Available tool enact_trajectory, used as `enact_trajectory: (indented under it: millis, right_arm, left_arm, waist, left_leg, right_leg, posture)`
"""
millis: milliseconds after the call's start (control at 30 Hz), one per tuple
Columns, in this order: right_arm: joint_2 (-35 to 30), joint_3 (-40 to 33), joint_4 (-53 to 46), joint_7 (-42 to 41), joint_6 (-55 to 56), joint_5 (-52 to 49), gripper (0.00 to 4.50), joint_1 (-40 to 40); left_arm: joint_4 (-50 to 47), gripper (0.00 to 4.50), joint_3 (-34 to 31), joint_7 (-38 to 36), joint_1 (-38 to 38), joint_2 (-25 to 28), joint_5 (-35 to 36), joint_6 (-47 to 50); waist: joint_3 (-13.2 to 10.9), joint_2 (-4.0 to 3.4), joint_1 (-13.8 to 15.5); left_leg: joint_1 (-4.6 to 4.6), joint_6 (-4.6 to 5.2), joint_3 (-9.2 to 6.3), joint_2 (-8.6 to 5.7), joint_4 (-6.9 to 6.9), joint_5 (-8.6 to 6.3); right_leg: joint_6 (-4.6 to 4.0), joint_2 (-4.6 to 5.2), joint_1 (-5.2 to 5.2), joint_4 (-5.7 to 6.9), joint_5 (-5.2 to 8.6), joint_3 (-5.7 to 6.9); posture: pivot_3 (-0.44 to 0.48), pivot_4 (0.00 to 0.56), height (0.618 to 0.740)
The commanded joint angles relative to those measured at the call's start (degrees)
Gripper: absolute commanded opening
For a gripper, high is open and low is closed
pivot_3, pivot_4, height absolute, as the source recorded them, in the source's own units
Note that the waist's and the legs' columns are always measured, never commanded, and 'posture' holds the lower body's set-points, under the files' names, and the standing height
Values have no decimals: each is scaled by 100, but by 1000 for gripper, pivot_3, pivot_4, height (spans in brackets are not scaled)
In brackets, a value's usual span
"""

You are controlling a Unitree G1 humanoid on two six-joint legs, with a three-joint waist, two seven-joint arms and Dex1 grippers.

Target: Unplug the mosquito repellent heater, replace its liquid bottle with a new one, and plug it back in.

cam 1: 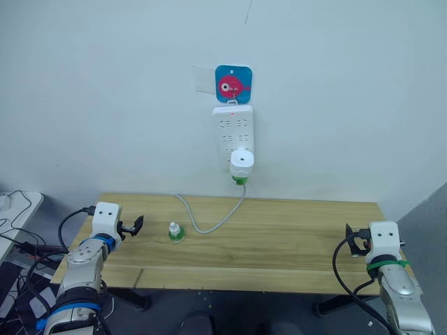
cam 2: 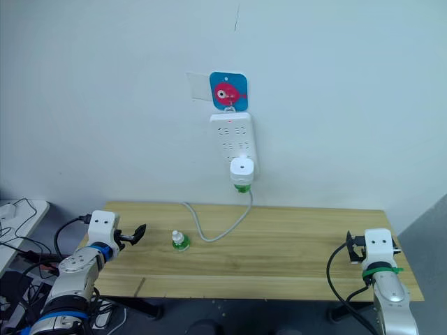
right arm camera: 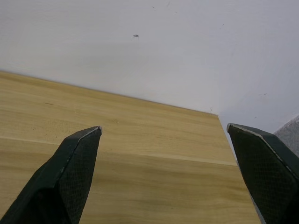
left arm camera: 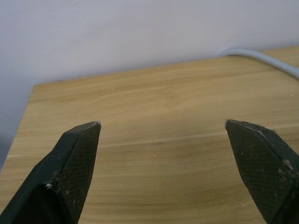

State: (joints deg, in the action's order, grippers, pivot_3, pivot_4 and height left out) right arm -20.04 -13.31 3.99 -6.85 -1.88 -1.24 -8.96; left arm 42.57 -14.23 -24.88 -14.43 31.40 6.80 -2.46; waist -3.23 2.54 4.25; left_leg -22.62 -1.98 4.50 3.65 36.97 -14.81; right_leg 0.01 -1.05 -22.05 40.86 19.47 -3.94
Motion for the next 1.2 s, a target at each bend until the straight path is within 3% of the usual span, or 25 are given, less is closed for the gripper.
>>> enact_trajectory:
  millis: [33,800,967,1200]
  right_arm:
    - [-31,-97,-229,52,86,29,4500,34]
    - [23,-60,-385,93,10,38,4500,-60]
    - [24,50,-960,-81,-211,-15,4500,-248]
    - [-78,683,-2823,-903,-1308,-490,4500,-236]
  left_arm:
    - [-103,4479,-90,-44,-134,97,83,-102]
    - [-246,4479,-223,-235,-97,147,233,-132]
    - [-1262,4479,-376,-1200,187,284,937,510]
    - [-3203,4479,-31,-2493,127,926,1658,1766]
  waist:
    - [0,0,0]
    - [-8,-3,-4]
    - [-62,-12,-26]
    - [-317,-40,-94]
  left_leg:
    - [0,0,0,0,0,0]
    - [0,0,0,0,0,0]
    - [-3,0,-2,1,0,0]
    - [-12,3,-26,1,8,13]
  right_leg:
    - [0,0,0,0,0,0]
    - [0,0,0,0,0,0]
    - [0,0,0,-1,0,2]
    - [-1,0,6,-3,2,18]
  posture:
    - [213,81,740]
    - [212,99,740]
    - [215,119,740]
    - [220,180,740]
